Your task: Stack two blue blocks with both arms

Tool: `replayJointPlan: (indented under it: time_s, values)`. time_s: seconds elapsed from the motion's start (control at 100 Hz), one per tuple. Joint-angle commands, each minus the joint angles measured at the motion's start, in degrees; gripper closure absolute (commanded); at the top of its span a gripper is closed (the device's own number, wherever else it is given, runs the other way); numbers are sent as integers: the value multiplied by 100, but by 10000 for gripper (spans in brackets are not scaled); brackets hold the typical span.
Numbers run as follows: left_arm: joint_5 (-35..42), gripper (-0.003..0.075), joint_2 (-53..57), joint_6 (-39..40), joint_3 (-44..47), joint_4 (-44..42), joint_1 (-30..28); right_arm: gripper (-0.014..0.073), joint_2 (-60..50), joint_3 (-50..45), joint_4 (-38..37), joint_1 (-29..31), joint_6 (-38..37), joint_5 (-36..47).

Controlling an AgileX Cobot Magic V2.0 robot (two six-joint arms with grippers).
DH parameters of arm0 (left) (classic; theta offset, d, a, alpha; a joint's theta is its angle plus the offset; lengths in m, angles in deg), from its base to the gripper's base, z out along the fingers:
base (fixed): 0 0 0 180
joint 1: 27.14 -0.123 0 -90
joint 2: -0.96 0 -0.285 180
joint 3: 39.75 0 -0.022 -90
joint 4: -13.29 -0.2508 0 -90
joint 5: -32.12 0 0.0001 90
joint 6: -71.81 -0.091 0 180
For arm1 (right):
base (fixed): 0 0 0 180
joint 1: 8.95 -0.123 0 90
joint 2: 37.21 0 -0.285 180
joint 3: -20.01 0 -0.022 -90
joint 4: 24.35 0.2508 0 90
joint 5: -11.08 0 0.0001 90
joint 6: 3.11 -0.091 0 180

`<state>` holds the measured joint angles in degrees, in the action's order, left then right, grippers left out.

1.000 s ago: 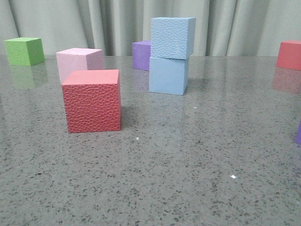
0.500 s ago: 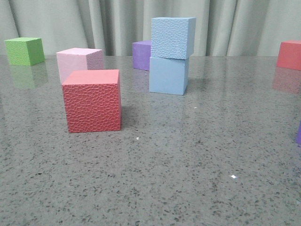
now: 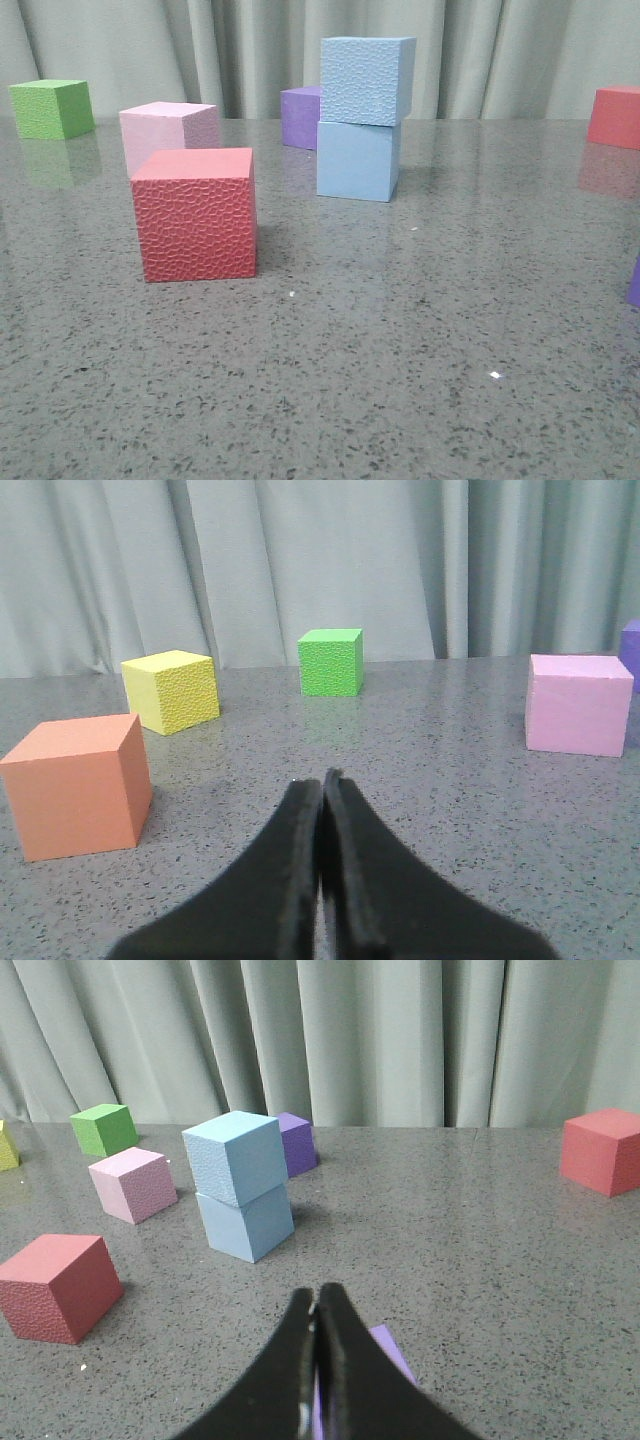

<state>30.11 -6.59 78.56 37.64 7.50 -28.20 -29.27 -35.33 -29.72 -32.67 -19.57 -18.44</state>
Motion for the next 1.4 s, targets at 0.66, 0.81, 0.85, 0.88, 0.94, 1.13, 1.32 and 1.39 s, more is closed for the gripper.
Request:
replayJointPlan:
  time_s: [0.66,0.81,0.85,0.88,0.94,1.13,1.32,1.39]
  values:
    - [457,739,203,-6,151,51,-5,664,2,-2188,-93,2575,44,3553]
    - [457,739,203,-6,151,51,-5,664,-180,-2349,-138,2575,44,3566]
    - [457,739,203,-6,151,51,-5,664,-180,-2349,-138,2575,44,3566]
    - [457,739,203,-6,151,51,-5,664,-180,-2349,-138,2575,44,3566]
    - [457,739,203,-6,151,51,-5,664,-180,-2349,-138,2575,44,3559]
    - [457,739,203,-6,151,51,-5,664,-180,-2349,-138,2575,44,3521]
    - [457,739,203,-6,151,51,-5,664,-180,-2349,-138,2575,44,3521]
    - [457,739,203,-6,151,51,-5,664,-180,-2349,-138,2575,44,3521]
